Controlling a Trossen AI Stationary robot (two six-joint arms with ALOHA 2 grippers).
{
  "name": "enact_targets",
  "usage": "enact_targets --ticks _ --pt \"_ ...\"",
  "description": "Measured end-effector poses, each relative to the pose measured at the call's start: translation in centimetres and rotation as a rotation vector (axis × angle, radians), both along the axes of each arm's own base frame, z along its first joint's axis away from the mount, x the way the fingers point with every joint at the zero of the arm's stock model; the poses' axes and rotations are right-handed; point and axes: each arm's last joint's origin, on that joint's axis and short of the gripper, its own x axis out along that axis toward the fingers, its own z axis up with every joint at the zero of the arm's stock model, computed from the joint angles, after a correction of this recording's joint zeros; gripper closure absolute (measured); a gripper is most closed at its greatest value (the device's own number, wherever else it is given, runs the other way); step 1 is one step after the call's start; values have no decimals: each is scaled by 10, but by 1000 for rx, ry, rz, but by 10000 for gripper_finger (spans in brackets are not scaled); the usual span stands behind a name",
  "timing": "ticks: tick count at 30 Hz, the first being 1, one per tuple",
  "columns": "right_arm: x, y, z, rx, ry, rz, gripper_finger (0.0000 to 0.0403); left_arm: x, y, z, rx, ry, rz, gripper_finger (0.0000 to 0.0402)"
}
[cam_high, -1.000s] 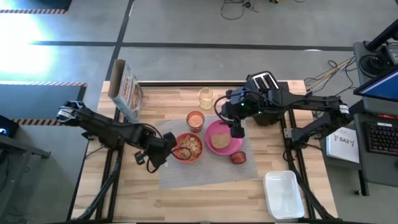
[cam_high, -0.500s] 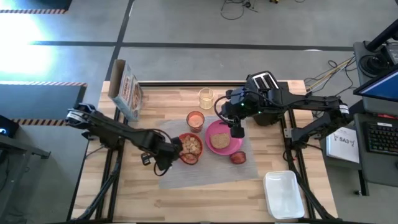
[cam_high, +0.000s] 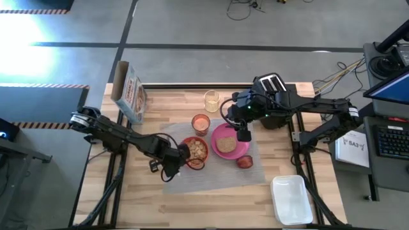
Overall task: Arrange a breakfast setting
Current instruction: Put the blue spoon on the gray table mat to the left of the orange bowl
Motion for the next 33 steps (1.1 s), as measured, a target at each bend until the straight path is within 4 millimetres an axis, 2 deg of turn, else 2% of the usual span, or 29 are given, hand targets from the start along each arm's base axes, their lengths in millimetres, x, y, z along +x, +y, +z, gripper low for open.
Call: enact_targets --ticks 7,14,33 --pt "0 0 0 -61 1 60 232 -4 1 -17 -13 -27 14 384" --pt "0 0 0 -17 0 18 232 0 0 -24 -45 -129 15 384" --pt "0 0 0 15 -1 -13 232 -1 0 -25 -78 -118 127 384"
